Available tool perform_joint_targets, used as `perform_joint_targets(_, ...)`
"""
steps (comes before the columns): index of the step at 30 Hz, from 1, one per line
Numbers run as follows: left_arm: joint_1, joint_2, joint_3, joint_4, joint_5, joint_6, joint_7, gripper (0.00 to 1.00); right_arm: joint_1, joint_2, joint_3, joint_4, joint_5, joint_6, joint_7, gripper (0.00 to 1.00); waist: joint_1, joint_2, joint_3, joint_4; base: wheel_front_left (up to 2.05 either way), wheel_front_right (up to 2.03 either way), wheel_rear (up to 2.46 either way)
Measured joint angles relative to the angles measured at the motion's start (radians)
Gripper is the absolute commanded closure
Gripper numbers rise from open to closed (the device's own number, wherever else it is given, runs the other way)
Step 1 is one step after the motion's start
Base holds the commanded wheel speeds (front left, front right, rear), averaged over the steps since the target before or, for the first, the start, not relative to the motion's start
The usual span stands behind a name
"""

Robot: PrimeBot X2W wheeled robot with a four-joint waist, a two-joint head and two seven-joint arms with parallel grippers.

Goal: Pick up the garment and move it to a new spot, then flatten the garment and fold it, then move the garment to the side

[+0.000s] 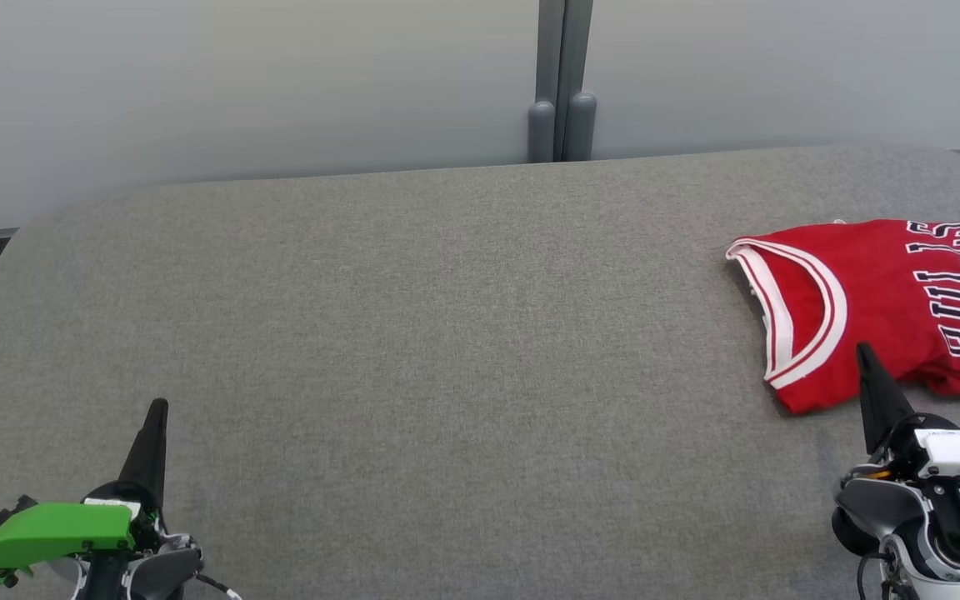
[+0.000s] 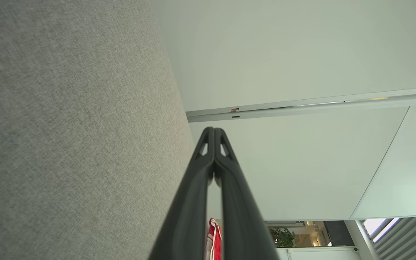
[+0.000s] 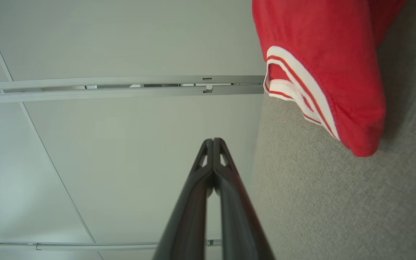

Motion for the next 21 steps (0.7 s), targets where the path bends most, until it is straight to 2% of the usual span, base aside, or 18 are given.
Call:
perform_joint_targets(4,-0.005,-0.002,0.01,0.0,-0.034,-0.008,0.006,1.0,-0.014,0.002,-0.006,0.002,0.029,0.002,0.008,1.0,0.0,0.0001,0.0,0.0,0.0,0.0,0.0)
perform_joint_targets(21,-0.005,-0.002,0.01,0.0,-0.034,-0.008,0.006,1.0,-0.014,0.002,-0.007,0.006,0.031,0.002,0.008,1.0,0.0,0.0001,0.0,0.0,0.0,0.0,0.0)
